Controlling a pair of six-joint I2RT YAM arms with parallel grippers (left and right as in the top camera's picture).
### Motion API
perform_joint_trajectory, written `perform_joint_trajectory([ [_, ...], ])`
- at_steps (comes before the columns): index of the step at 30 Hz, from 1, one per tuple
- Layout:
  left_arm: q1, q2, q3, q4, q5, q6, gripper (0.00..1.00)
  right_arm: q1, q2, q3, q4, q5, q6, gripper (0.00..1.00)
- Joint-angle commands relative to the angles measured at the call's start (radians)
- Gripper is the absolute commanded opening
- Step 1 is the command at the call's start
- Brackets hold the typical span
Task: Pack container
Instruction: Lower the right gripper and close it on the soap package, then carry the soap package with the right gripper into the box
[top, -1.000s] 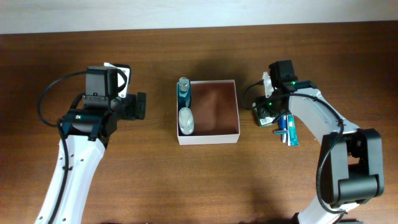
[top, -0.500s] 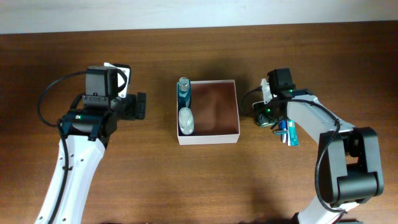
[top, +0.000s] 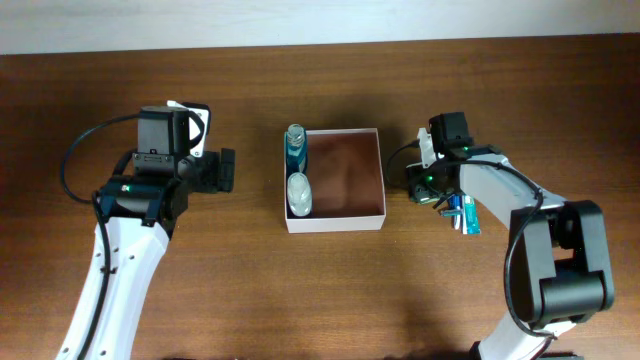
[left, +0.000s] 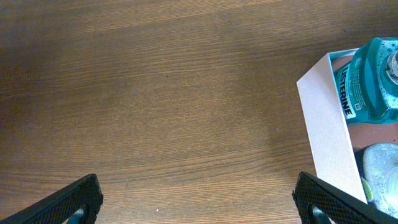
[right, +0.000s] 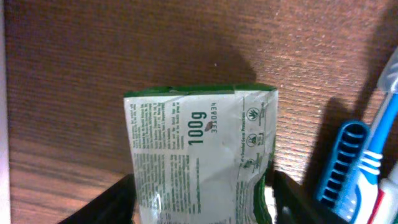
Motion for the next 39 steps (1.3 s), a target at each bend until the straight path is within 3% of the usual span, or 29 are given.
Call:
perform_joint_trajectory([
  [1,0.003,0.005,0.003,0.002,0.007,0.016,0.99,0.006,0.036,-0.009,0.011,-0.018,0.000,0.71],
  [5,0.003,0.005,0.003,0.002,0.007,0.016,0.99,0.006,0.051,-0.009,0.026,-0.032,-0.032,0.70],
  [10,0.003,0.005,0.003,0.002,0.007,0.016,0.99,0.006,0.051,-0.009,0.029,-0.032,-0.032,0.55],
  [14,0.003,0.005,0.003,0.002,0.007,0.016,1.00,0.006,0.051,-0.009,0.024,-0.030,-0.032,0.51],
  [20,0.003,0.005,0.003,0.002,0.007,0.016,0.99,0.006,0.051,0.024,-0.027,-0.028,-0.032,0.34],
  [39,0.003,0.005,0.003,0.002,0.007,0.016,1.00,0.006,-0.072,0.290,-0.360,-0.030,0.105,0.29],
])
